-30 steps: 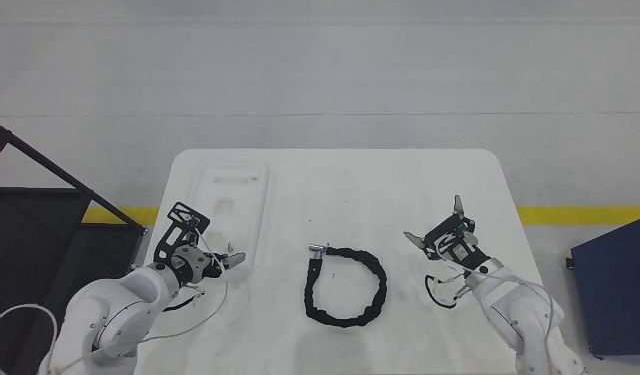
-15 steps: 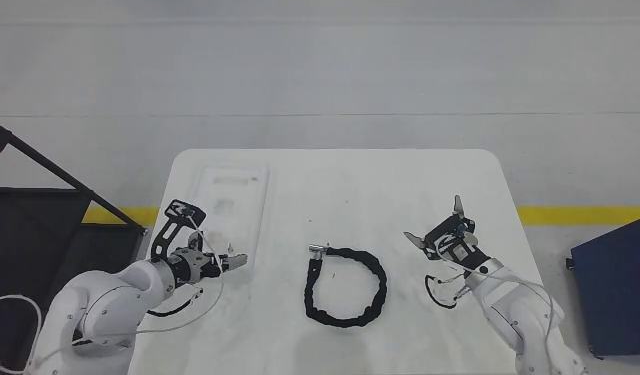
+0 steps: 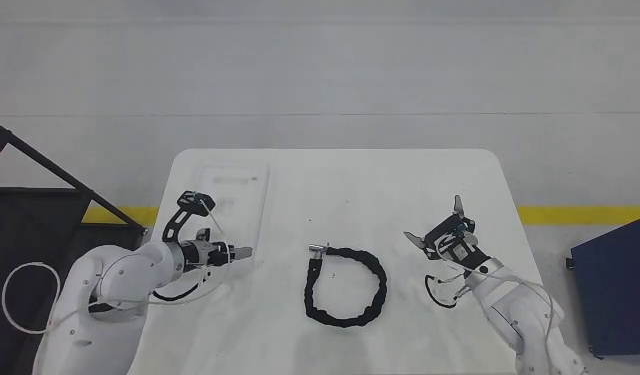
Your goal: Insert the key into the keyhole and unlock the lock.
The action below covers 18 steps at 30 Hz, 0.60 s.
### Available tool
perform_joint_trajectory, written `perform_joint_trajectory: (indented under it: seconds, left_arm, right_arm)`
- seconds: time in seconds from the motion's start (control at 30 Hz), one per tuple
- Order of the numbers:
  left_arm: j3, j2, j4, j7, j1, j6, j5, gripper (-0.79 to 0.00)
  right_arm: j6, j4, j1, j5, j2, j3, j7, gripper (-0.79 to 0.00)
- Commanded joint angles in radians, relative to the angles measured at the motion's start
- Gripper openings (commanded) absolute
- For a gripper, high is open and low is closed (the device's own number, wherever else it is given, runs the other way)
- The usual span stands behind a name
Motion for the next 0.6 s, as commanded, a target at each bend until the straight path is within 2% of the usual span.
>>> perform_joint_trajectory:
  seconds: [0.0, 0.33, 0.4, 0.43, 0.57]
  left_arm:
    - [0.019, 0.001, 0.021, -0.007, -0.012, 0.010, -0.002, 0.000]
    - [0.016, 0.013, 0.063, -0.056, -0.029, 0.036, -0.040, 0.000]
    - [0.015, 0.015, 0.062, -0.059, -0.030, 0.036, -0.037, -0.031]
    - [0.016, 0.017, 0.063, -0.058, -0.030, 0.037, -0.033, -0.102]
    - [0.026, 0.020, 0.071, -0.053, -0.035, 0.037, -0.035, -0.243]
  right_arm:
    - [0.000, 0.000, 0.000, 0.000, 0.000, 0.000, 0.000, 0.000]
    - [0.000, 0.000, 0.000, 0.000, 0.000, 0.000, 0.000, 0.000]
    - [0.000, 0.000, 0.000, 0.000, 0.000, 0.000, 0.000, 0.000]
    - [0.000, 0.000, 0.000, 0.000, 0.000, 0.000, 0.000, 0.000]
    - [0.000, 0.000, 0.000, 0.000, 0.000, 0.000, 0.000, 0.000]
